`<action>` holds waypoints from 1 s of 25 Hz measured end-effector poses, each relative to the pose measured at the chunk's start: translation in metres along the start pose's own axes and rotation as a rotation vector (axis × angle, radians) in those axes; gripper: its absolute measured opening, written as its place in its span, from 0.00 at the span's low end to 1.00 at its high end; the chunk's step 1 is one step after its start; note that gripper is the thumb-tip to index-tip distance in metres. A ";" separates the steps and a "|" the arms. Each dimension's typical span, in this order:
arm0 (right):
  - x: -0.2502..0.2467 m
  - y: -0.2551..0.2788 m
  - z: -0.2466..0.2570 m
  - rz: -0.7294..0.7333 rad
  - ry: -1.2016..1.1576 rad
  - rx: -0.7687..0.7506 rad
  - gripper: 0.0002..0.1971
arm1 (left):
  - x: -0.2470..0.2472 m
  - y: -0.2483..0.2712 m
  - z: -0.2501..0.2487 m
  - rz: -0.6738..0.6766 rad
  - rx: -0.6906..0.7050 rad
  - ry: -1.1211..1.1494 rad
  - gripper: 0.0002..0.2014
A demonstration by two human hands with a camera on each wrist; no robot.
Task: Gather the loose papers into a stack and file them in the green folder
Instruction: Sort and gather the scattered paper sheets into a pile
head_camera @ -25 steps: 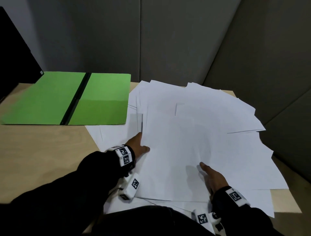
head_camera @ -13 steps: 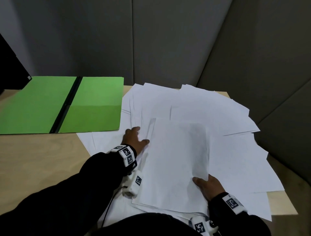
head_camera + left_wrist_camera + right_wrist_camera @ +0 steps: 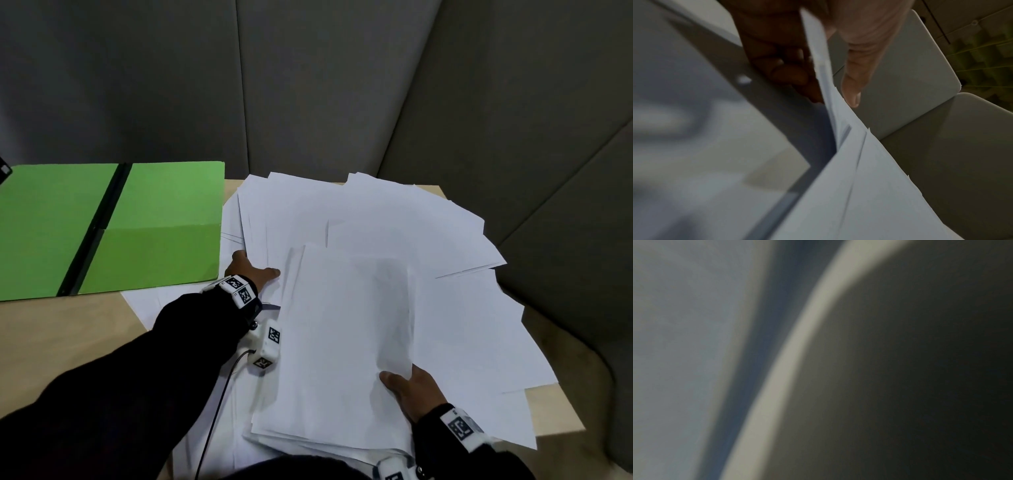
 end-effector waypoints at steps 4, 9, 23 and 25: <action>-0.001 -0.001 -0.001 -0.035 -0.026 0.017 0.06 | 0.007 -0.003 -0.005 0.044 0.012 -0.113 0.25; 0.001 0.001 0.002 -0.026 -0.021 0.019 0.07 | 0.003 0.002 -0.010 -0.004 0.041 -0.221 0.20; 0.002 0.009 0.012 -0.016 0.015 0.037 0.05 | -0.142 0.061 0.020 -0.416 0.231 0.159 0.18; 0.002 0.008 0.011 -0.022 0.041 0.039 0.07 | -0.151 0.065 0.032 -0.412 0.255 0.223 0.19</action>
Point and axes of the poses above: each hand's wrist, its own y-axis away from the middle knuckle, its own x-axis out of the palm, z = x × y, the point moved 7 cm from there along -y, towards the middle knuckle, and after that the axes turned 12 degrees about z, right-handed, at the moved point
